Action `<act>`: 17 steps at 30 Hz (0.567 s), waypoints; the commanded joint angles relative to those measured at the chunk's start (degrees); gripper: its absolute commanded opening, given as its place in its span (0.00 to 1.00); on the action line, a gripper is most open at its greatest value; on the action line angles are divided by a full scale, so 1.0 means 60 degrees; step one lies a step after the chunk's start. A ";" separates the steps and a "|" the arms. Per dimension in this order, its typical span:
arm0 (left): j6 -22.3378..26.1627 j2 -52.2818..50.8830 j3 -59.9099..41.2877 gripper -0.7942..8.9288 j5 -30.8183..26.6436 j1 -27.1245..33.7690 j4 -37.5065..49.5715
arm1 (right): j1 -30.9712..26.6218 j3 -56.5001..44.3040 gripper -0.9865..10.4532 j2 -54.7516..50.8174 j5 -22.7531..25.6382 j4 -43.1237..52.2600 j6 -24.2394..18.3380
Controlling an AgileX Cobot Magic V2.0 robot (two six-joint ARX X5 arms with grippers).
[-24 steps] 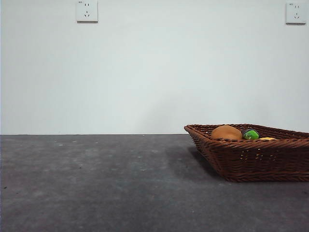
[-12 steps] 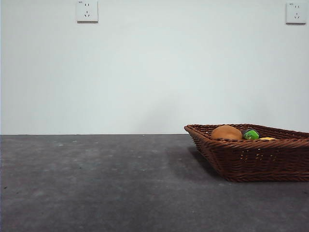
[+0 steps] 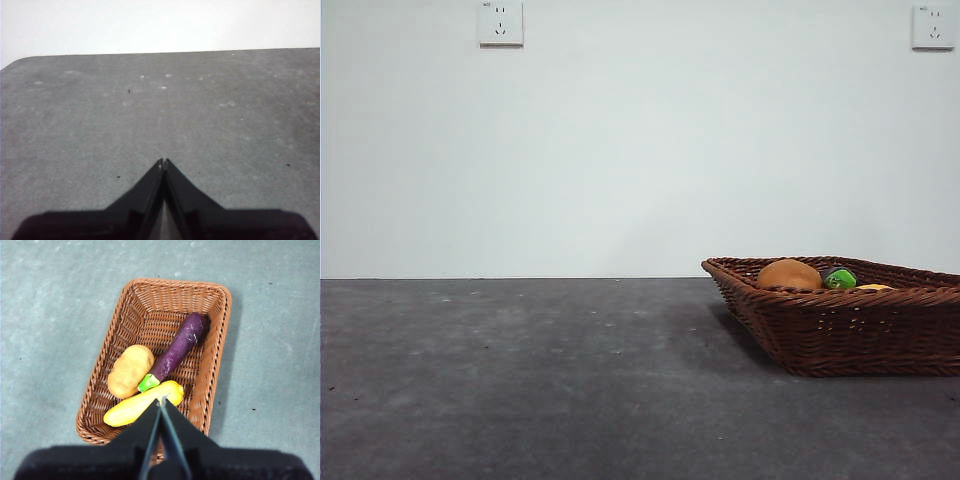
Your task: Help me put the vegetables on the table into the basket
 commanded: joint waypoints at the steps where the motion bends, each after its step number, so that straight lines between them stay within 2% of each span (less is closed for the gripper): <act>1: -0.0098 0.0007 -0.0087 0.08 0.0004 0.0018 0.0073 | 0.0015 -0.0025 0.09 0.0018 -0.0011 0.0069 -0.0040; 3: -0.0098 0.0007 -0.0087 0.08 0.0007 0.0018 0.0073 | 0.0000 -0.0025 0.09 -0.0033 0.0091 0.0066 -0.0051; 4: -0.0098 0.0011 -0.0087 0.08 0.0007 0.0018 0.0073 | 0.0000 -0.0025 0.09 -0.0248 0.0477 0.0095 -0.0339; 5: -0.0098 0.0011 -0.0087 0.08 0.0007 0.0018 0.0073 | 0.0004 -0.0029 0.09 -0.0492 0.0721 0.0080 -0.0266; 8: -0.0098 0.0011 -0.0087 0.08 0.0007 0.0018 0.0073 | 0.0007 -0.0186 0.09 -0.1854 0.0710 0.0237 -0.0321; 10: -0.0098 0.0011 -0.0087 0.08 0.0007 0.0018 0.0073 | 0.0004 -0.0605 0.09 -0.2973 0.0710 0.1075 -0.0288; 14: -0.0098 0.0015 -0.0087 0.08 0.0007 0.0018 0.0073 | 0.0004 -0.2466 0.09 -0.5155 0.0743 0.2524 -0.0237; 17: -0.0098 0.0015 -0.0087 0.08 0.0007 0.0018 0.0073 | 0.0000 -0.4648 0.09 -0.6659 0.0747 0.3829 0.0368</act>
